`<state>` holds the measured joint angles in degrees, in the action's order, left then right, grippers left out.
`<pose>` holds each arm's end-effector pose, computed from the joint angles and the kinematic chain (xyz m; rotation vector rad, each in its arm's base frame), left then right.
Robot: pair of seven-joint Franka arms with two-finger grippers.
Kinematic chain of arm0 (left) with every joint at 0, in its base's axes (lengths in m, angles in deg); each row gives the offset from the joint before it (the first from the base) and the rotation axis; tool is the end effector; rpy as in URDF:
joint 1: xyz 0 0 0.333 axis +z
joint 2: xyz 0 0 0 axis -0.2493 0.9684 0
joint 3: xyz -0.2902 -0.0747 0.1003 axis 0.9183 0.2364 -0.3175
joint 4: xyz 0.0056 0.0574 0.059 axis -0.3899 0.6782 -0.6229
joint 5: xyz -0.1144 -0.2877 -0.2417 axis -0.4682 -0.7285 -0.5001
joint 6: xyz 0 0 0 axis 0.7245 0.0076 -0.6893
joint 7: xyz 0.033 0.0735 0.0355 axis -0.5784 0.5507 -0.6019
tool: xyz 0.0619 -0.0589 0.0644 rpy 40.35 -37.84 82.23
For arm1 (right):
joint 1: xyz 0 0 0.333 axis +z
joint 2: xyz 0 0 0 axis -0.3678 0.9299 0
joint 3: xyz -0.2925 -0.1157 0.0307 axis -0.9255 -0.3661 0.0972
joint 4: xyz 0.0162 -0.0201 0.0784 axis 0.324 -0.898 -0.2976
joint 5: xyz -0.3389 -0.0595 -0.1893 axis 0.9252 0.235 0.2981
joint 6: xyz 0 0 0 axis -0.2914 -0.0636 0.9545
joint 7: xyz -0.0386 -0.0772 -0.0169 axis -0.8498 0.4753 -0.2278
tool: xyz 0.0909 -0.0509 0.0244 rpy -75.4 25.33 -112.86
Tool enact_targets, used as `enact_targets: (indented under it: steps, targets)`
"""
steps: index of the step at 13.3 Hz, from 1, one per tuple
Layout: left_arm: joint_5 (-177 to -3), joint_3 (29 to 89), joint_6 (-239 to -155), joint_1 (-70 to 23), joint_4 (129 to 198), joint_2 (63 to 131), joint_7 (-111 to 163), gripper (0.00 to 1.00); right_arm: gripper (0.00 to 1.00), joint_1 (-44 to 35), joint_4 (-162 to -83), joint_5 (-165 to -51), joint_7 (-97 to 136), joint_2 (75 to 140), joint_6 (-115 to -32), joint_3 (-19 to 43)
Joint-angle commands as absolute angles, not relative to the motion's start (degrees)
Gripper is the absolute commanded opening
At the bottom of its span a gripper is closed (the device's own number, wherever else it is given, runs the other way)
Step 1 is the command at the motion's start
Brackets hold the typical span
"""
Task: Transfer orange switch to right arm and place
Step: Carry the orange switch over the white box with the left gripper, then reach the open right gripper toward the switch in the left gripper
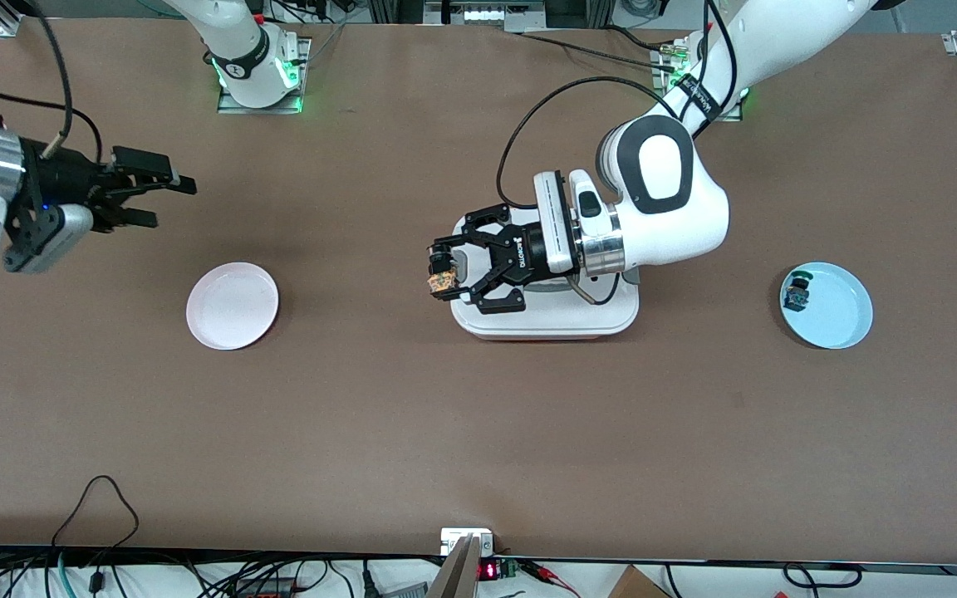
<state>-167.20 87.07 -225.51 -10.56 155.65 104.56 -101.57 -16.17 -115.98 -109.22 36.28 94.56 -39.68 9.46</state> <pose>0.5961 -0.3893 0.4179 1.4422 -1.2337 1.2575 0.5826 0.0533 0.5227 -2.4026 -0.3735 0.2526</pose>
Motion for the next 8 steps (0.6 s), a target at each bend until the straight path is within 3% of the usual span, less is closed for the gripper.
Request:
enact_targets:
  steps: [1,8]
  targets:
    - [-169.24,87.03,-225.9,-11.01,154.91,104.89,-103.99,0.24,1.0,-16.66,-118.86,-122.53,37.77,97.95,-38.18,9.66]
    - [-169.24,87.03,-225.9,-10.92,154.91,104.98,-103.99,0.24,1.0,-6.66,-126.69,-156.47,51.82,105.6,-40.37,10.1]
